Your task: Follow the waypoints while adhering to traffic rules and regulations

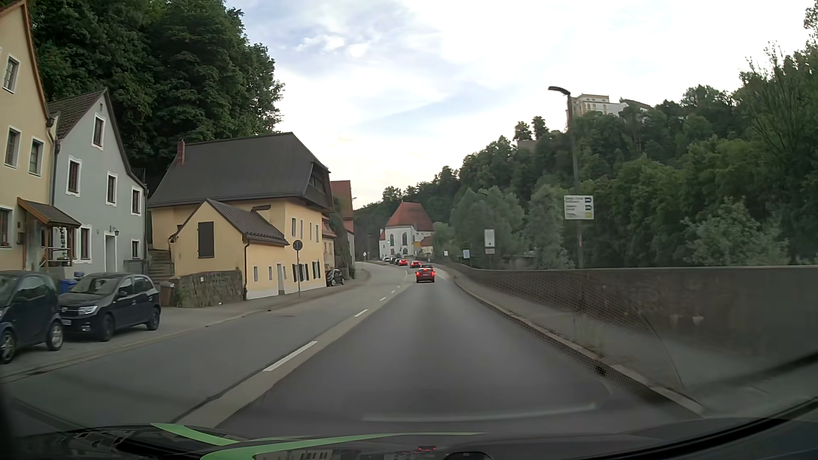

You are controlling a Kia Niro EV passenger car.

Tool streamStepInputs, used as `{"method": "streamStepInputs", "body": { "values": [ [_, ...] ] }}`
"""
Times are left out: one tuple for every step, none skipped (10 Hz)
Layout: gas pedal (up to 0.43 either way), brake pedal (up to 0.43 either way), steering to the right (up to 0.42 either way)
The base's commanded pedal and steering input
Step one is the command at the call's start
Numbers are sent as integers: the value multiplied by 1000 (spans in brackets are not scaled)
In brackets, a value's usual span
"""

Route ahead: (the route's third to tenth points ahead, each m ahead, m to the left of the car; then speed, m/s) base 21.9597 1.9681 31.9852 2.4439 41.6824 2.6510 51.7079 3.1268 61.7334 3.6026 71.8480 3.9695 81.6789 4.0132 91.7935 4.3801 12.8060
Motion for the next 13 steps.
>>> {"method": "streamStepInputs", "body": {
  "values": [
    [0,0,0],
    [0,18,0],
    [0,24,0],
    [0,49,0],
    [0,73,-1],
    [0,91,-1],
    [0,110,-2],
    [0,128,-2],
    [0,146,-3],
    [0,152,-3],
    [0,171,-3],
    [0,171,-3],
    [0,171,-4]
  ]
}}
